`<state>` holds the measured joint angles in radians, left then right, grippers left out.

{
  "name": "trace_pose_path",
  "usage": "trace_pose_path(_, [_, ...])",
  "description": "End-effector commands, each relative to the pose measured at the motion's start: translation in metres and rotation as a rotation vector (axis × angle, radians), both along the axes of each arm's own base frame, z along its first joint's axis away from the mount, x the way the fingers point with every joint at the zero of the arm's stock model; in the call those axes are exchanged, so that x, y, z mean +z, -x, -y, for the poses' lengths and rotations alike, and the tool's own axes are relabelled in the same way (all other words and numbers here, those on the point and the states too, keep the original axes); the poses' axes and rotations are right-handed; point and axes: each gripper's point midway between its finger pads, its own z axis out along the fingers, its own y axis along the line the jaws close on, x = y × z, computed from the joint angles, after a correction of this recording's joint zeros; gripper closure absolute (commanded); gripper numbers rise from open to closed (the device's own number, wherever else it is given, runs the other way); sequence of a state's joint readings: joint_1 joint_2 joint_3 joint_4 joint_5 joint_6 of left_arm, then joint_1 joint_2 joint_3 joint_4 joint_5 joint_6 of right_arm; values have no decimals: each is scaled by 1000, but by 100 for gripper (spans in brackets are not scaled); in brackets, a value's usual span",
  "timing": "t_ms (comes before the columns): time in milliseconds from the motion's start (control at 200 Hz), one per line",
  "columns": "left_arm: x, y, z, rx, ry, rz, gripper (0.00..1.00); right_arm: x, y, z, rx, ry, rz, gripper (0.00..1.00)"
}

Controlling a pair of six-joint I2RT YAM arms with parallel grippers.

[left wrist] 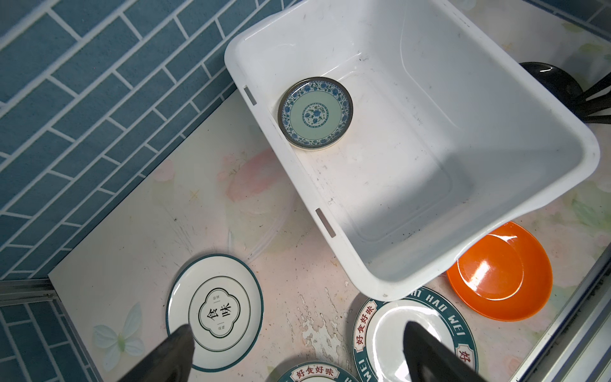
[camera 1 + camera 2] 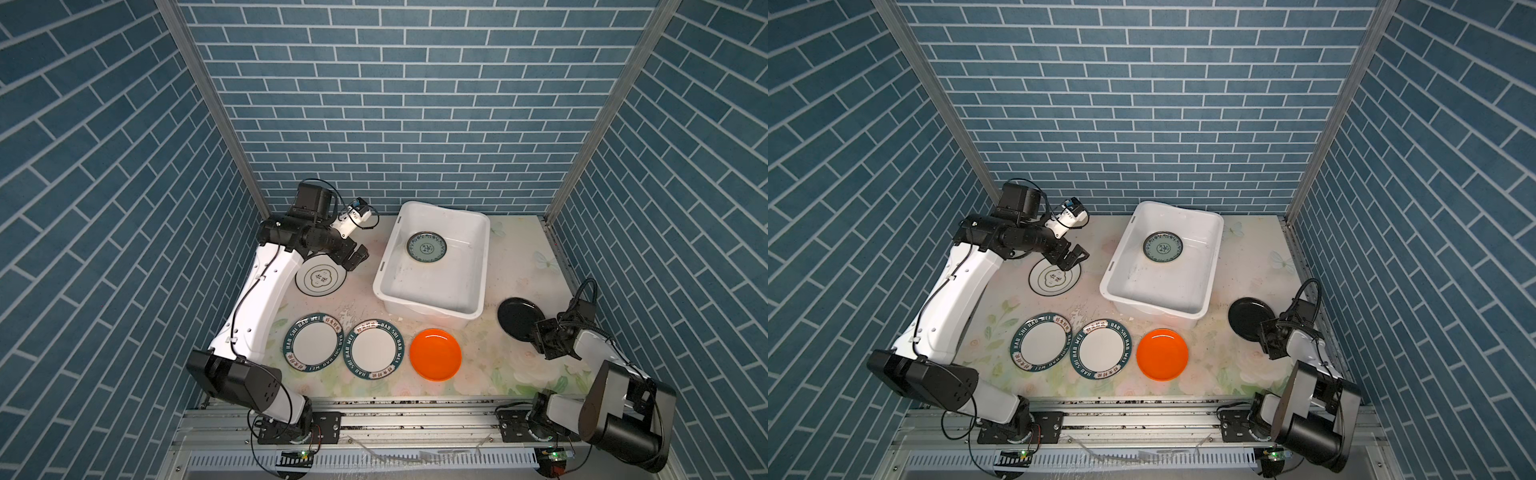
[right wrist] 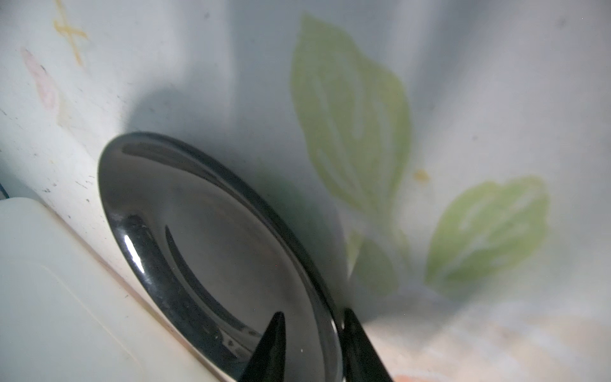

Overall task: Place the plates into the plastic bin on the countertop
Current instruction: 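Close the right gripper on the black plate's rim and tilt it up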

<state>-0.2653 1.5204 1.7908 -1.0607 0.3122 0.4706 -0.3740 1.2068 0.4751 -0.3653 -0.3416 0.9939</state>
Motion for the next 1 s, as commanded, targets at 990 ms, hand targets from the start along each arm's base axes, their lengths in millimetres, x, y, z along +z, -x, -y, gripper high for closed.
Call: trace_pose_path(990, [0, -5, 5, 9, 30, 11, 0, -38, 27, -8, -48, -12, -7, 78])
